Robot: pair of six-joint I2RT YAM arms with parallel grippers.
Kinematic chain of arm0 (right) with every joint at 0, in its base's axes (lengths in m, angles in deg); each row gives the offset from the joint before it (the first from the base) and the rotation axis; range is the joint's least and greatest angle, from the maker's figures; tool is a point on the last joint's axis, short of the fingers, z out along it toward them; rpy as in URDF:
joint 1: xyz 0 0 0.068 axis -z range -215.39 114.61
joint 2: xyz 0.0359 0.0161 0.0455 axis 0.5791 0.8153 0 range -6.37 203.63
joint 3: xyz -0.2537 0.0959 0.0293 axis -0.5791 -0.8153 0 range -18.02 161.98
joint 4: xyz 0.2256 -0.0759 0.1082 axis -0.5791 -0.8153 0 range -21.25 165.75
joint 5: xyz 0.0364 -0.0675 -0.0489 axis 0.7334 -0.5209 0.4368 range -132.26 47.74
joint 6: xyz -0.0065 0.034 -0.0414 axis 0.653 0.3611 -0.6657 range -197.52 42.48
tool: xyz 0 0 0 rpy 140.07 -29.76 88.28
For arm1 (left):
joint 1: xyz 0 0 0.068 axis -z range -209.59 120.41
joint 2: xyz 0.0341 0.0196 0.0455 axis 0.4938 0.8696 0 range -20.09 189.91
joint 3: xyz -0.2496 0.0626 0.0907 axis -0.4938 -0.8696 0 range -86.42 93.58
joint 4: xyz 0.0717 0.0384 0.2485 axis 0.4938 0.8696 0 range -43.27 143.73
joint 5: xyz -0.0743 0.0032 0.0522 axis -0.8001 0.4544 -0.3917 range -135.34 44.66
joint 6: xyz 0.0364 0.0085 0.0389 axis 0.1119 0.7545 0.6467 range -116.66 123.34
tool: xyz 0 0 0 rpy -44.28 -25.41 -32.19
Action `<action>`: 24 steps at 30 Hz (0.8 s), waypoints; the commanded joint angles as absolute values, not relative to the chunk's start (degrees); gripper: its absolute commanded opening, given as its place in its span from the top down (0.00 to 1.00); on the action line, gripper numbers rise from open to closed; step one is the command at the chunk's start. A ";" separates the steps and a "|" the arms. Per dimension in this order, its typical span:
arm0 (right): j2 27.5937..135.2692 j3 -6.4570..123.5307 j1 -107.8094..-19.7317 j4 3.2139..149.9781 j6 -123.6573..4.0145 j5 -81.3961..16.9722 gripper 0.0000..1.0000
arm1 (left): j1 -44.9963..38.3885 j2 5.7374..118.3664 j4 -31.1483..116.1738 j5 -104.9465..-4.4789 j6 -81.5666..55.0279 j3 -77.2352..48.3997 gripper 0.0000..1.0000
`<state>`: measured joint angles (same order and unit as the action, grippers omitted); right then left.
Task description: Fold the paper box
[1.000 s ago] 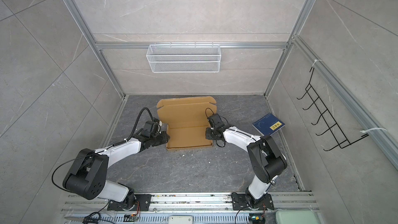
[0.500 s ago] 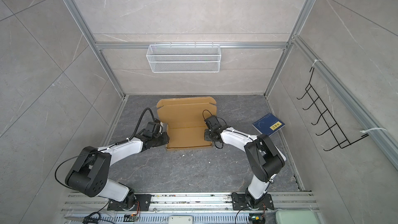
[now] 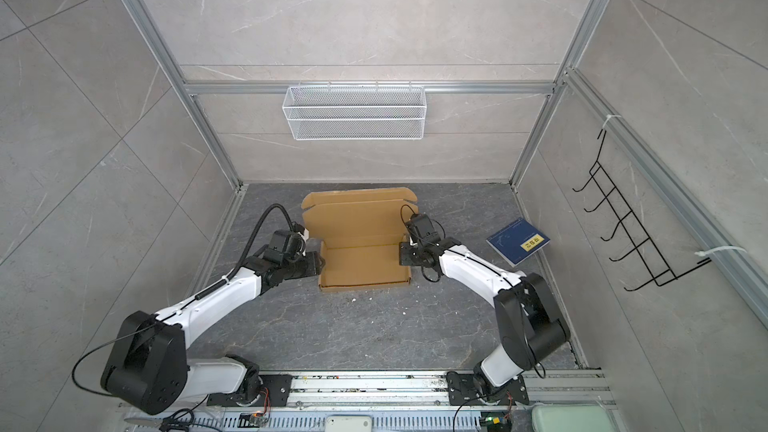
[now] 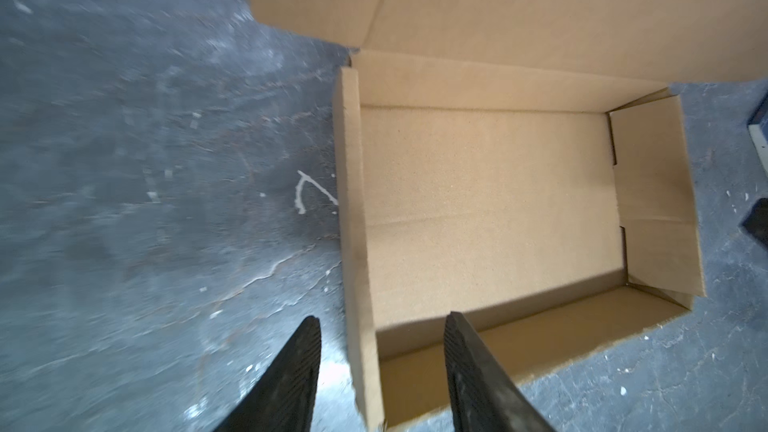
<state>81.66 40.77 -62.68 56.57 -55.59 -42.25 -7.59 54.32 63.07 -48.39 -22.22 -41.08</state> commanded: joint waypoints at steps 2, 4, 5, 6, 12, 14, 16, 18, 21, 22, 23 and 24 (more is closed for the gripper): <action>73.57 42.30 -59.06 50.61 -63.13 -37.77 0.41 | -11.47 47.86 70.27 -48.16 -17.30 -37.43 0.46; 71.33 45.06 -57.10 47.46 -66.34 -35.74 0.40 | -14.19 45.66 71.16 -49.93 -14.62 -36.06 0.45; 70.80 46.76 -56.25 45.98 -67.32 -36.21 0.40 | -15.50 45.12 71.25 -50.97 -13.69 -35.43 0.43; 70.33 48.73 -55.32 44.42 -68.84 -36.67 0.40 | -17.34 44.87 71.05 -52.87 -12.46 -34.66 0.41; 75.20 58.80 -50.89 40.04 -79.59 -27.35 0.32 | -25.12 52.24 71.53 -70.82 -5.76 -24.45 0.38; 78.52 61.44 -50.38 39.78 -81.24 -25.83 0.31 | -25.64 55.14 71.66 -71.73 -3.87 -21.77 0.38; 81.04 62.26 -49.73 42.65 -81.56 -21.90 0.31 | -26.04 57.10 69.26 -72.69 -1.88 -21.18 0.38; 82.40 62.36 -49.65 46.52 -81.56 -20.21 0.30 | -26.17 58.31 65.86 -73.19 0.05 -21.79 0.38; 84.87 63.55 -49.58 49.25 -83.30 -18.65 0.29 | -26.19 59.95 62.62 -74.87 2.92 -21.84 0.38; 86.07 64.45 -49.56 49.01 -84.49 -18.78 0.29 | -26.25 60.59 62.13 -74.80 3.43 -21.59 0.38; 87.21 65.39 -49.51 48.41 -85.41 -19.14 0.29 | -26.41 61.18 61.87 -74.83 3.85 -21.19 0.38; 88.63 66.51 -49.41 47.79 -86.30 -19.52 0.28 | -26.52 61.87 61.65 -75.08 4.16 -20.75 0.37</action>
